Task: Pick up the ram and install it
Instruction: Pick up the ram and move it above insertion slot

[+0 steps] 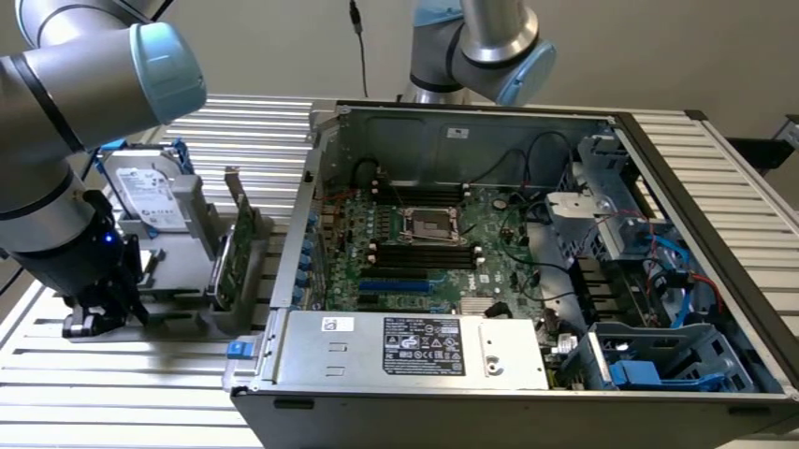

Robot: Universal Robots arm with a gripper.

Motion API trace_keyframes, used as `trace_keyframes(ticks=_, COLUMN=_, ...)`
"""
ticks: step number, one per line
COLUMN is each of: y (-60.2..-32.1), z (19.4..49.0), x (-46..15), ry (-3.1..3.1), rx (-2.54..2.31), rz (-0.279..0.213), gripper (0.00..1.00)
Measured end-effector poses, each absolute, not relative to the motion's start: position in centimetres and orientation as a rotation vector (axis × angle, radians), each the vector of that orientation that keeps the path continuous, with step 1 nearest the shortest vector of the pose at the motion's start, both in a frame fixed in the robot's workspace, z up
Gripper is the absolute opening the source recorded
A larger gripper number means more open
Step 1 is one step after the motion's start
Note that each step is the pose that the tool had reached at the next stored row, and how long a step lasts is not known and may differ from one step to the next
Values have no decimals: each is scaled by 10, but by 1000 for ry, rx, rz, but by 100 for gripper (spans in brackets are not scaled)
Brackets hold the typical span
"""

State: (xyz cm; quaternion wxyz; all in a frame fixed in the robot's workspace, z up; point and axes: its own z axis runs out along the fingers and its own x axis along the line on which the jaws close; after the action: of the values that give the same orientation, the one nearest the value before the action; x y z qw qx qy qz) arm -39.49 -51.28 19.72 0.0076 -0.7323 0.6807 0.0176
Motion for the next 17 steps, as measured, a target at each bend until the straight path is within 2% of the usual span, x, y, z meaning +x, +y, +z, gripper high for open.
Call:
trace_keyframes(ticks=8, y=-513, z=209, x=-395, ry=2136, rx=-2291, rz=68, gripper=14)
trace_keyframes(ticks=17, y=-513, z=245, x=-393, ry=2142, rx=-2294, rz=80, gripper=14)
